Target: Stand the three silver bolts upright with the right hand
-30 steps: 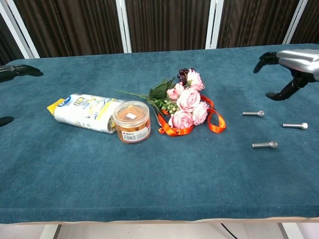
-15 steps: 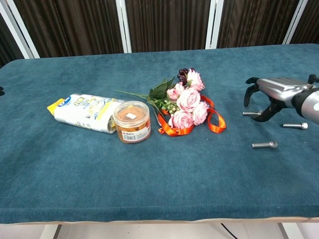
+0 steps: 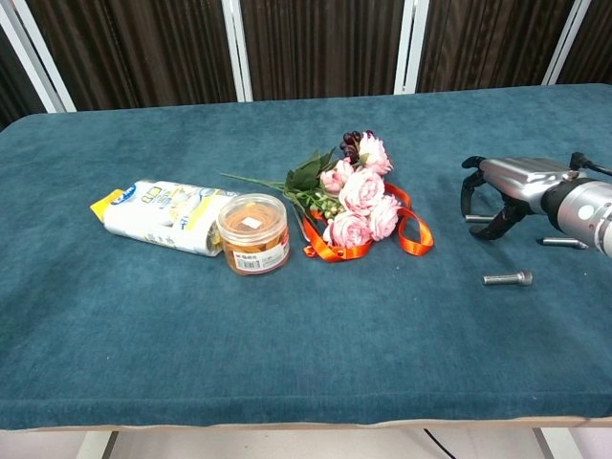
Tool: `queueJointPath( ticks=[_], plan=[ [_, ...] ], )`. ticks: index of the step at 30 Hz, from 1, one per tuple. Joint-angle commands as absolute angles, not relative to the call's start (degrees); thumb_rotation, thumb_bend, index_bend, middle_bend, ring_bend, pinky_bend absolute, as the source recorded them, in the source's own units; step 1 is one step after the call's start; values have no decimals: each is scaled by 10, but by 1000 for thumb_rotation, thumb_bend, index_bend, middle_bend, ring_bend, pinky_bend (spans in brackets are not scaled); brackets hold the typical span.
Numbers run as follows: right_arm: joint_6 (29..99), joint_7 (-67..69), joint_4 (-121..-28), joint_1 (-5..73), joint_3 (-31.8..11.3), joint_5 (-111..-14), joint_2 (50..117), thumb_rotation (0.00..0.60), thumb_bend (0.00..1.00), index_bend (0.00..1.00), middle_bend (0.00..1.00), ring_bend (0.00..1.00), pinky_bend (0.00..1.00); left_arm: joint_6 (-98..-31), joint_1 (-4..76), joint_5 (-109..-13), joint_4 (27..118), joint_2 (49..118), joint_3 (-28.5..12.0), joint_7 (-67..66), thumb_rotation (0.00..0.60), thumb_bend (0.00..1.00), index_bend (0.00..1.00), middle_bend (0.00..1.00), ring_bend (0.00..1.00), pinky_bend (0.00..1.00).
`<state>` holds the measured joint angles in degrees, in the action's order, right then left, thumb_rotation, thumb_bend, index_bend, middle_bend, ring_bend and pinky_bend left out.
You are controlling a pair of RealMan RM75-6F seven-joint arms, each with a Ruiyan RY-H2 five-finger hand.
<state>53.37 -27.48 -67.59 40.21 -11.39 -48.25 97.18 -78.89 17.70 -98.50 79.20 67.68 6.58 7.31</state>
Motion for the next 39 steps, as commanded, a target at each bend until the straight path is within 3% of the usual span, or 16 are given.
queueJointPath(
  ticks=[1, 18, 39],
  plan=[
    [532, -274, -674, 402, -114, -483, 973, 600, 309, 487, 0, 0, 0, -789, 177, -984, 791, 677, 65, 75, 600, 371, 0, 0, 0, 0],
    [529, -271, -674, 400, -120, -484, 970, 600, 354, 569, 10, 0, 0, -785, 174, -982, 790, 676, 61, 78, 600, 372, 0, 0, 0, 0],
    [523, -161, -686, 381, -132, -543, 940, 600, 354, 569, 27, 0, 0, -776, 174, -980, 793, 677, 59, 71, 600, 372, 0, 0, 0, 0]
  ],
)
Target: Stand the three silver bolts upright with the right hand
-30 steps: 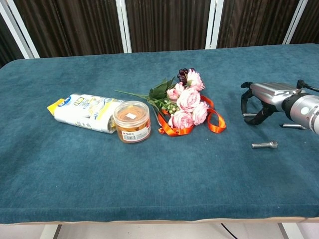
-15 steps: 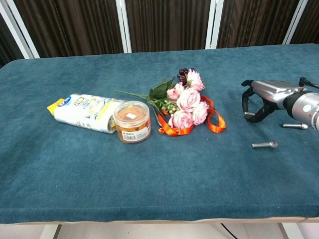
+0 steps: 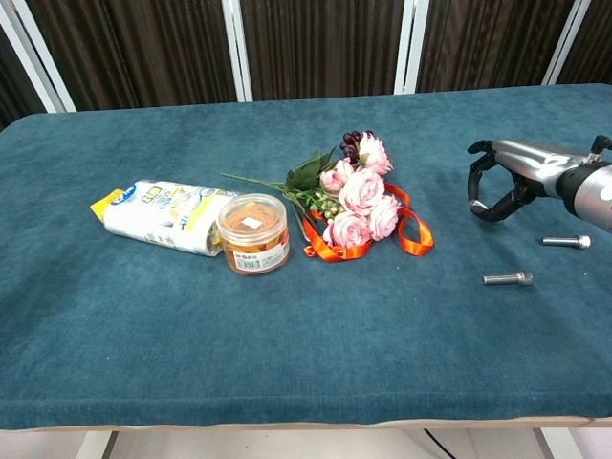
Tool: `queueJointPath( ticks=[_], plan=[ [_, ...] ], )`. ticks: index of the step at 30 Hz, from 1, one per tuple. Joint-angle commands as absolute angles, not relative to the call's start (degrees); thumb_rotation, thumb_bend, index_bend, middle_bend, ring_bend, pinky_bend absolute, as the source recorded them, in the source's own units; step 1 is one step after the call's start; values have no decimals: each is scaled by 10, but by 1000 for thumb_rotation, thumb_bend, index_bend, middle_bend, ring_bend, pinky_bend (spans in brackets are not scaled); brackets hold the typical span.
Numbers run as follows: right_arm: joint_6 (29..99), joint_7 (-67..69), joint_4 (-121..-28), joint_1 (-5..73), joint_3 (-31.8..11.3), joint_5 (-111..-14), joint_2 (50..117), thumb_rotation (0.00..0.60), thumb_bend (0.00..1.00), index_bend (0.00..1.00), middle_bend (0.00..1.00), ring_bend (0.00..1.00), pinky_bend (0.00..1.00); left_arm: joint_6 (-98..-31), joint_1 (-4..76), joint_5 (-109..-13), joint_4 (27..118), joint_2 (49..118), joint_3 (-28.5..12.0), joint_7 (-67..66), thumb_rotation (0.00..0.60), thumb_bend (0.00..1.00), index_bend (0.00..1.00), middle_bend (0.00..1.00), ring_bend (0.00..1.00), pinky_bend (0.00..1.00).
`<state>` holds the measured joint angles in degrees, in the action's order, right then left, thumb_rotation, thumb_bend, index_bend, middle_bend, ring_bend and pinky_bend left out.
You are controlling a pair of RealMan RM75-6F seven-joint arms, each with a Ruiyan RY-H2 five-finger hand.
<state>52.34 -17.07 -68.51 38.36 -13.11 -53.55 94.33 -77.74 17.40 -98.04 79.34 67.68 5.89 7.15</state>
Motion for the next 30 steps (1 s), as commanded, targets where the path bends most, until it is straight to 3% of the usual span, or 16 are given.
queueJointPath(
  ticks=[1, 30],
  plan=[
    [522, -155, -685, 380, -131, -548, 939, 600, 354, 569, 28, 0, 0, -775, 174, -979, 794, 677, 59, 70, 600, 372, 0, 0, 0, 0],
    [526, -94, -675, 356, -124, -593, 916, 600, 355, 545, 32, 0, 0, -762, 176, -975, 797, 680, 57, 60, 600, 370, 0, 0, 0, 0]
  ],
)
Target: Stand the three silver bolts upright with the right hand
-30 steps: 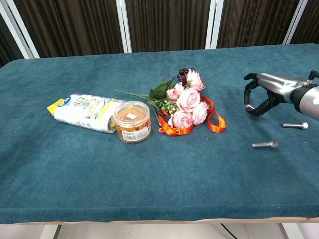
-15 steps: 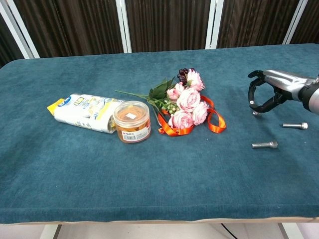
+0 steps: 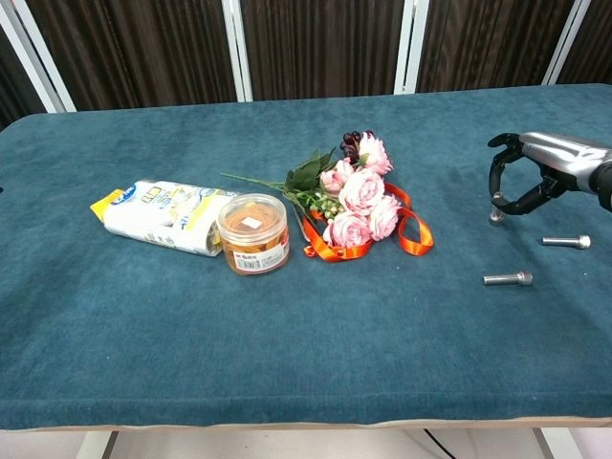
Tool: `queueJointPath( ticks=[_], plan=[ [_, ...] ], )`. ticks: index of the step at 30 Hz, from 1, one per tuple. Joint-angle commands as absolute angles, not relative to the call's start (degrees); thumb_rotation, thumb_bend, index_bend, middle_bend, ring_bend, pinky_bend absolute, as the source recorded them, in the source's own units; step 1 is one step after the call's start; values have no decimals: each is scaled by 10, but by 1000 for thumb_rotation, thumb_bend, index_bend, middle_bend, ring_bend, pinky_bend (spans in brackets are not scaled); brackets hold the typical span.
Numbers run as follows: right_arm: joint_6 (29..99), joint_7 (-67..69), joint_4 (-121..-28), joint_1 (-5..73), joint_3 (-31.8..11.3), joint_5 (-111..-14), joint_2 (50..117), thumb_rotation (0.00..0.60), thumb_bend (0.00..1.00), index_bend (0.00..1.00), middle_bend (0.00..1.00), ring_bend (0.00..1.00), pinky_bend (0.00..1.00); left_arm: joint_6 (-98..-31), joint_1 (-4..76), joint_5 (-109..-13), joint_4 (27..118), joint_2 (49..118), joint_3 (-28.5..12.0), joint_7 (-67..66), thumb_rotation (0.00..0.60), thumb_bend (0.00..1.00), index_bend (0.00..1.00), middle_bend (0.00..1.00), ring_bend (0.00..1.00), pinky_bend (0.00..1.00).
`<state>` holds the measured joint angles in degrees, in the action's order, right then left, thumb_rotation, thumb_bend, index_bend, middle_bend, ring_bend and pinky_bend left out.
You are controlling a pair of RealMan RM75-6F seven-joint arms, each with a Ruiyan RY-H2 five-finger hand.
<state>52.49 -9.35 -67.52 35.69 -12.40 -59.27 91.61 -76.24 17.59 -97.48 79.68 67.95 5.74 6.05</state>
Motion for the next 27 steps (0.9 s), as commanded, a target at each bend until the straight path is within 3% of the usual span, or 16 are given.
queueJointPath(
  ticks=[1, 18, 27],
  plan=[
    [526, -95, -675, 356, -124, -593, 916, 600, 355, 542, 32, 0, 0, -762, 176, -974, 797, 680, 57, 60, 600, 370, 0, 0, 0, 0],
    [572, -110, -738, 321, -100, -628, 866, 600, 356, 411, 31, 0, 0, -773, 172, -979, 800, 677, 57, 60, 600, 371, 0, 0, 0, 0],
    [625, -101, -766, 265, -62, -661, 831, 600, 356, 451, 32, 0, 0, -770, 174, -985, 792, 681, 60, 70, 600, 371, 0, 0, 0, 0]
  ],
)
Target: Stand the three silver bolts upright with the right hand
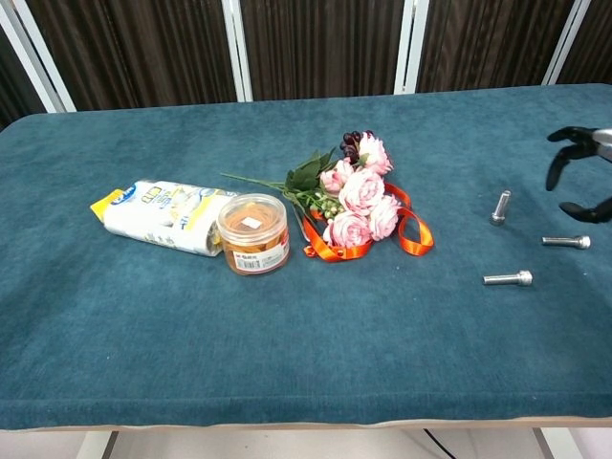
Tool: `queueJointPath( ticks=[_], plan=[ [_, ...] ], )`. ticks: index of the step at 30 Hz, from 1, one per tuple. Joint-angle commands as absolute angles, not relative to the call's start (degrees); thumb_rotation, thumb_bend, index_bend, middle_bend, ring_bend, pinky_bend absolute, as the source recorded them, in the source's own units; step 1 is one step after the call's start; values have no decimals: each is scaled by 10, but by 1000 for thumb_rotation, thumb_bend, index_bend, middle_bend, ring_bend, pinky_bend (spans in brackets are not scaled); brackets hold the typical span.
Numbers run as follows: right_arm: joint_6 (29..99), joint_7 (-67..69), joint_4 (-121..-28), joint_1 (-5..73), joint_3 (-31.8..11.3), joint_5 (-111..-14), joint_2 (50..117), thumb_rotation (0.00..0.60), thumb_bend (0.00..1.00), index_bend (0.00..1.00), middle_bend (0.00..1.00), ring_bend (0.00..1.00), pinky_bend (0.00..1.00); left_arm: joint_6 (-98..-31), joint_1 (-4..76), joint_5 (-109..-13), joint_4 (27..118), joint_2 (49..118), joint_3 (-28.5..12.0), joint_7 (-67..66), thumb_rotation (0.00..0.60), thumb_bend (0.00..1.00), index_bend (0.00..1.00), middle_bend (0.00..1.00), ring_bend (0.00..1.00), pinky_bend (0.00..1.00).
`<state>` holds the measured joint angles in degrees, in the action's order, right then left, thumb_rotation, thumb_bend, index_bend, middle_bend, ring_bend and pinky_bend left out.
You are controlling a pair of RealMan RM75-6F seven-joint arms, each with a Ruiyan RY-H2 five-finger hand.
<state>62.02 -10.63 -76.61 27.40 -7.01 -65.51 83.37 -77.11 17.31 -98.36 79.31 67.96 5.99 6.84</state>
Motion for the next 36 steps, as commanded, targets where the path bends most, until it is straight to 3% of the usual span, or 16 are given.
queueJointPath(
  ticks=[1, 16, 36],
  plan=[
    [624, -100, -763, 263, -60, -662, 832, 600, 356, 454, 32, 0, 0, -770, 175, -986, 791, 682, 61, 71, 600, 371, 0, 0, 0, 0],
    [583, -68, -672, 267, -69, -658, 900, 600, 356, 480, 32, 0, 0, -772, 174, -987, 784, 684, 63, 75, 600, 371, 0, 0, 0, 0],
    [562, -67, -654, 268, -76, -661, 917, 600, 356, 501, 32, 0, 0, -771, 173, -985, 780, 685, 63, 79, 600, 372, 0, 0, 0, 0]
  ],
)
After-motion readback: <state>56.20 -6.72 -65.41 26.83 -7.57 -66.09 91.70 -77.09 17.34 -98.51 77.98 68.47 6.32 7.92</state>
